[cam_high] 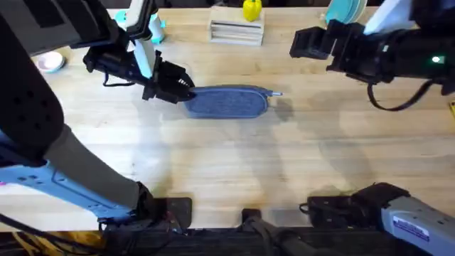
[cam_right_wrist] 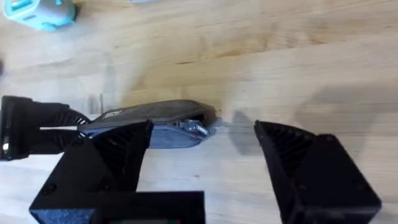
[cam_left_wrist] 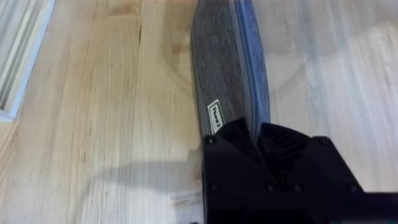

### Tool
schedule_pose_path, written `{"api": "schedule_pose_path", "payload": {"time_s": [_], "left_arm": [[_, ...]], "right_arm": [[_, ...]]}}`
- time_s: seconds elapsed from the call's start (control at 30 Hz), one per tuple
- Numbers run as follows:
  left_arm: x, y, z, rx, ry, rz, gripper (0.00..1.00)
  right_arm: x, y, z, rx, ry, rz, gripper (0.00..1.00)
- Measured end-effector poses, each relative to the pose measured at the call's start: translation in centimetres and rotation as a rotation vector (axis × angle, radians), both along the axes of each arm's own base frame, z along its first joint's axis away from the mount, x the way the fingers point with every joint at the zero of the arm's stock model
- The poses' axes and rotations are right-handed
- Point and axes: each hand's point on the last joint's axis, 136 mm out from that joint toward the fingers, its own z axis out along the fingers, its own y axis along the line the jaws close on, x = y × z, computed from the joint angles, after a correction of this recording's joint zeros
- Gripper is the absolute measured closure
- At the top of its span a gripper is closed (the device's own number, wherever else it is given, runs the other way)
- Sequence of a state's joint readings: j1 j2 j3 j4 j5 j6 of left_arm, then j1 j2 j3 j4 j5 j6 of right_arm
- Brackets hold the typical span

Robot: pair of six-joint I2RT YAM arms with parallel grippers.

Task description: Unzip the bag, pick up the pens from the table one at a time and place them inside, then zip the bag closed.

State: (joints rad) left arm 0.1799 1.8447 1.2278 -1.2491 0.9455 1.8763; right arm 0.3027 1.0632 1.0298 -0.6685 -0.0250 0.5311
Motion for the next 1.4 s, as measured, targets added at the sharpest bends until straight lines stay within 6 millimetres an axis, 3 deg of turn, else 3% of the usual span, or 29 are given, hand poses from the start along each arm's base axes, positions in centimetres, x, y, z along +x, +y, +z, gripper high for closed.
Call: {"api": "schedule_pose_path", "payload": {"time_s": [0.13,0.17,0.33,0.37,0.67,0.9,1.1,1.27,1.4], "left_arm": [[0.0,0.0,0.0,0.0,0.0,0.0,0.951],[0.0,0.0,0.0,0.0,-0.004,-0.003,0.884],[0.0,0.0,0.1,-0.009,0.002,0.006,0.102],[0.0,0.0,0.2,-0.011,0.007,0.009,0.038],[0.1,0.0,0.3,-0.015,0.007,0.013,0.007],[1.5,2.9,6.1,0.044,-0.006,0.097,0.006],[1.1,4.2,11.6,0.154,0.002,0.183,0.005],[0.7,5.5,14.5,0.264,0.068,0.333,0.006],[-0.5,6.4,16.1,0.337,0.128,0.457,0.006]], "right_arm": [[-0.4,0.1,0.1,-0.001,0.0,0.021,0.004],[-0.4,0.2,0.1,0.0,0.002,0.024,0.004],[-0.4,0.3,0.1,-0.001,0.001,0.032,0.005],[-0.4,0.3,0.1,-0.002,0.001,0.032,0.005],[-0.4,0.3,0.1,-0.029,-0.01,0.062,0.004],[-2.3,-0.3,-0.9,-0.155,0.038,0.189,0.004],[-3.2,-0.6,0.4,-0.212,0.038,0.256,0.004],[-3.2,-0.6,2.3,-0.224,-0.007,0.274,0.004],[-3.4,-0.6,2.5,-0.233,-0.009,0.284,0.004]]}}
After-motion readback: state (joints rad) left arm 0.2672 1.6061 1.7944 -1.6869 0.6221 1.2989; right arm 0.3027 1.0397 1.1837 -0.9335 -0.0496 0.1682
